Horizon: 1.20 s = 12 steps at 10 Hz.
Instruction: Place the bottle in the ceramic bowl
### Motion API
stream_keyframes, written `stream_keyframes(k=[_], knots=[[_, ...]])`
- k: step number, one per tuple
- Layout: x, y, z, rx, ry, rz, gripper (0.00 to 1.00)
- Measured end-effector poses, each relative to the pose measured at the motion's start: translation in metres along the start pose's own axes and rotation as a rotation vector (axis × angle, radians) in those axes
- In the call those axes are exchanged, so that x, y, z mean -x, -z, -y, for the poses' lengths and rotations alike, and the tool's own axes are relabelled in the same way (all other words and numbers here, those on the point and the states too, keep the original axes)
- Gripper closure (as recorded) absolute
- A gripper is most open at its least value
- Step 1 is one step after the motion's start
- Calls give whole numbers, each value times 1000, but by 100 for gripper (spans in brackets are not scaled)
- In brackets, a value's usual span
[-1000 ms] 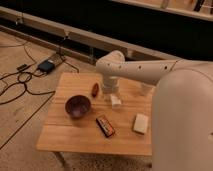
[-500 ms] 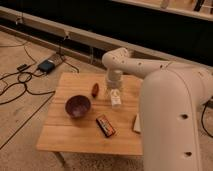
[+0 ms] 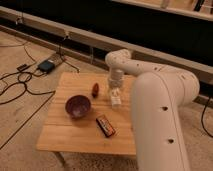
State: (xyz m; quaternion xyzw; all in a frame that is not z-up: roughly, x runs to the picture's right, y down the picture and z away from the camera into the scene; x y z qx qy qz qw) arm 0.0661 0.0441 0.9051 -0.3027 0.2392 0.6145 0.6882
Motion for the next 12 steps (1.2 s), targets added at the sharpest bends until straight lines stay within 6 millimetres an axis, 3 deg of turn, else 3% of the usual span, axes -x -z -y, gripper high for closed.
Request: stream_keyframes(k=[4,9,10,12], knots=[[13,-20,4,7,0,-23,35],[32,-31,8,11,-39,-16,35],[34,-34,11,6,-45,-20,38],[35,-36,11,5,-45,-26,58]])
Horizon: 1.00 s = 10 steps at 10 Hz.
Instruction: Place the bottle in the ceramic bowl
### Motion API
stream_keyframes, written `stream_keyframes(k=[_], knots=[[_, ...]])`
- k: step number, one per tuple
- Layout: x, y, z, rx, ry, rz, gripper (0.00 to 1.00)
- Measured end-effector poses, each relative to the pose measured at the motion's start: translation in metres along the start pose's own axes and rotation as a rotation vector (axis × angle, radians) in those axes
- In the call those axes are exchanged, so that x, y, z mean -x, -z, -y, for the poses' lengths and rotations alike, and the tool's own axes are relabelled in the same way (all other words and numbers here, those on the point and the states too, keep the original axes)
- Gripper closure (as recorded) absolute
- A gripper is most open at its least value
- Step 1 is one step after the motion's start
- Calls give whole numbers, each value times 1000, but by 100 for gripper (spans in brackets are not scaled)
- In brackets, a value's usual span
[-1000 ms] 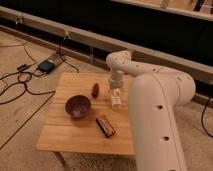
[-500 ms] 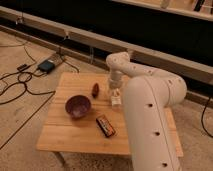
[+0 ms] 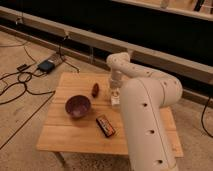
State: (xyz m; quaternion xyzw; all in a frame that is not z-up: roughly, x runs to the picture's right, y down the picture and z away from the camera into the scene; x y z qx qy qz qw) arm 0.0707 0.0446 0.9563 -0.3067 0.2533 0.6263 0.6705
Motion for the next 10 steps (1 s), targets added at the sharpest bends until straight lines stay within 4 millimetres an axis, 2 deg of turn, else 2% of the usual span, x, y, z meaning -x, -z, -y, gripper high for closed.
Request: stream_keyframes(k=[2,3,4,6,7,10], knots=[[-1,1,-2,2,11,-2,78],[-4,4,-6,2,22,-2,92],[-5,9,-9,1,31,9,98],[-12,21,-15,-8,49,32,100],[-18,35,-25,-12,70,65,100],[-38,77,-67,-18,161,177,100]])
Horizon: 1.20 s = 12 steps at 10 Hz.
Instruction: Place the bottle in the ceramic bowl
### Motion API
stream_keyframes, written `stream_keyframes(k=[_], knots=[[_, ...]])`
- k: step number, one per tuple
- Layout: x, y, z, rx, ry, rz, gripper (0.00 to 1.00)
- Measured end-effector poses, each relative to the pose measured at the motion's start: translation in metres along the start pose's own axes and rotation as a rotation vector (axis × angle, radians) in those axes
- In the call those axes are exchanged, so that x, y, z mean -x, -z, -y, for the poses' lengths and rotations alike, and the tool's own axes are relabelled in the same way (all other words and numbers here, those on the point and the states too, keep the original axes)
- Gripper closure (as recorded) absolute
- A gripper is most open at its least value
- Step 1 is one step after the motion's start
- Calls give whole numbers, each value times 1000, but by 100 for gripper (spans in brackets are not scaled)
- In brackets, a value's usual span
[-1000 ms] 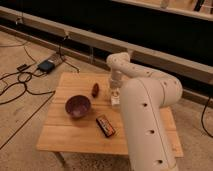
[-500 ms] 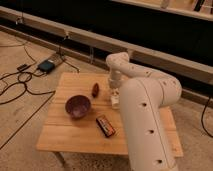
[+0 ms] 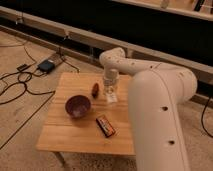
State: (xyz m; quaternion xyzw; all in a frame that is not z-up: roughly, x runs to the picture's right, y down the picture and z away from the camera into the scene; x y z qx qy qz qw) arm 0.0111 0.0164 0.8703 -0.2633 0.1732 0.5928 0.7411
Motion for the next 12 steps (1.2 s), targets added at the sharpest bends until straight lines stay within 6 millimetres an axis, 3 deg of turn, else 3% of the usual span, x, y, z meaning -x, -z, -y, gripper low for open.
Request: stream_keyframes(k=[2,5,8,12], knots=[[-7,30,-42,2,85,79,100],[-8,55,-97,19,193,160,100],[0,54,-149,80,290,226,100],[6,42,-169,108,340,300,100]])
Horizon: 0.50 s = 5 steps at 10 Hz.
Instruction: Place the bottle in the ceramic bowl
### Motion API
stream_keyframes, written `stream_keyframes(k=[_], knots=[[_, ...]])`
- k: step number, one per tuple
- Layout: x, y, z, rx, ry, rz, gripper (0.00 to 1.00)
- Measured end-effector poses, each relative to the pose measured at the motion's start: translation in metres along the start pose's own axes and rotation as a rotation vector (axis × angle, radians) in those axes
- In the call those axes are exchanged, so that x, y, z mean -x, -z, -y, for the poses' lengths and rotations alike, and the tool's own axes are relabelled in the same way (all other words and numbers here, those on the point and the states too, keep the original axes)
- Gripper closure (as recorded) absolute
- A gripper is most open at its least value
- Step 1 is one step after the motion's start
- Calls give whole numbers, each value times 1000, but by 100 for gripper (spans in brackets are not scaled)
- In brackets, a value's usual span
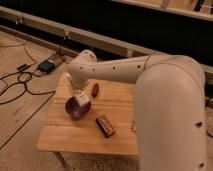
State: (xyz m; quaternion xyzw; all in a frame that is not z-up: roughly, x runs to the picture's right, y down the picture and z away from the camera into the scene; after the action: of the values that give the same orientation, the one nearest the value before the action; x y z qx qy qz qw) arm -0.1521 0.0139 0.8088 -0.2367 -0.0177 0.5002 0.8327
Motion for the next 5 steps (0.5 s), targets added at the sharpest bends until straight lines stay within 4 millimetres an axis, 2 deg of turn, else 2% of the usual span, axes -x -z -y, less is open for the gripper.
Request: stream_keyframes(k=[5], knots=[[-18,-30,-8,24,6,38,100]])
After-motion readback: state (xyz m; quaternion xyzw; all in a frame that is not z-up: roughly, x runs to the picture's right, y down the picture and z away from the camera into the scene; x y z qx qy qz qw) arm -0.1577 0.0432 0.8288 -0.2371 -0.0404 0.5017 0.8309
